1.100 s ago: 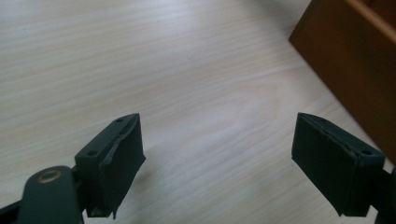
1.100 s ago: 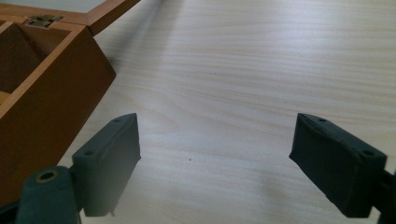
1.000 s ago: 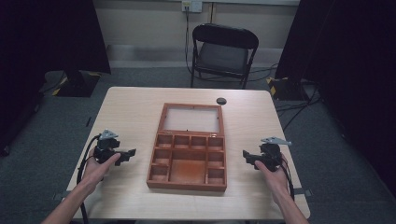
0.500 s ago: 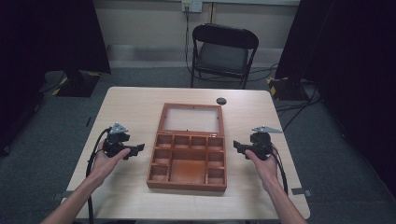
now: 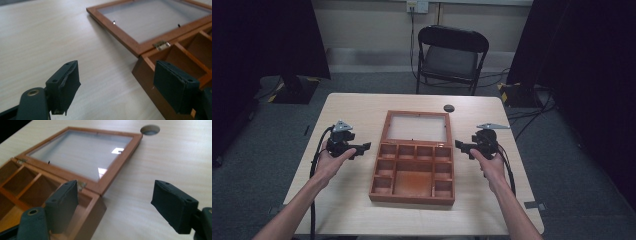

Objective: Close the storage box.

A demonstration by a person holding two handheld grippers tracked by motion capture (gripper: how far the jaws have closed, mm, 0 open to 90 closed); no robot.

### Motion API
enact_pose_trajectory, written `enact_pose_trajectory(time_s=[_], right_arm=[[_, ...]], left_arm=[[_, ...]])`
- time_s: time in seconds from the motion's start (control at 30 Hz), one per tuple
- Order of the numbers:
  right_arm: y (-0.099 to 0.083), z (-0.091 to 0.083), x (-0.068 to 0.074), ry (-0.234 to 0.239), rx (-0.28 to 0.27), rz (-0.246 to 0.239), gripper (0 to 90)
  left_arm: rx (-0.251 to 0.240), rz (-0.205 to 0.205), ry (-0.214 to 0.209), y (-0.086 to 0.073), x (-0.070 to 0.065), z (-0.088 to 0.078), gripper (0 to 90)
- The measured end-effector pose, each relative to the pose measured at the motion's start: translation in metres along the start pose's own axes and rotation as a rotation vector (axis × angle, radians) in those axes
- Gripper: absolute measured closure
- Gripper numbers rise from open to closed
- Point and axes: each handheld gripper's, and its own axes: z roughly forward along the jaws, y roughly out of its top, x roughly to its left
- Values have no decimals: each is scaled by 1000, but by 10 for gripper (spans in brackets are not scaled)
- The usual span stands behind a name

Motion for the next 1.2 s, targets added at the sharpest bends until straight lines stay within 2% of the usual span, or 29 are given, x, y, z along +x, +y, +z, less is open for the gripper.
enact_pose_trajectory(time_s=[0.07,0.2,0.27,0.3,0.33,0.37,0.43,0.47,0.53,0.6,0.63,0.77,0.83,0.87,0.9,0.97,1.13,1.2], right_arm=[[7,3,1,-2,-9,-5,206],[24,14,5,1,-20,-13,207],[33,21,8,1,-6,-29,200],[38,24,9,-5,-5,-36,201],[42,27,10,-5,-8,-38,202],[46,31,11,2,-6,-40,195],[48,40,13,5,-9,-45,200],[47,46,14,7,-9,-44,200],[42,58,13,9,25,-40,182],[35,69,12,11,67,-38,170],[32,73,11,11,75,-35,170],[24,80,8,7,95,-22,166],[21,84,3,7,103,3,165],[20,84,3,11,106,6,170],[19,85,3,14,115,10,180],[18,87,2,26,126,17,176],[15,93,7,32,142,16,163],[13,96,8,45,139,41,155]], left_arm=[[7,-3,-10,5,0,2,207],[18,19,0,20,1,9,207],[12,14,-4,25,2,10,207],[-9,-6,-6,33,3,14,207],[-9,-6,-6,33,3,14,207],[-15,-6,-8,40,3,19,207],[-23,-28,-22,44,3,25,207],[-21,-29,-40,45,3,28,205],[-29,-79,-106,44,3,35,203],[-11,-46,-83,43,0,41,203],[-1,-42,-79,41,-1,44,203],[16,-60,-93,36,-1,53,203],[20,-98,-98,31,0,60,203],[26,-123,-117,30,2,62,203],[33,-142,-112,29,2,65,203],[42,-150,-105,28,3,69,203],[71,-153,-123,27,-2,78,203],[81,-149,-125,26,-4,82,203]])
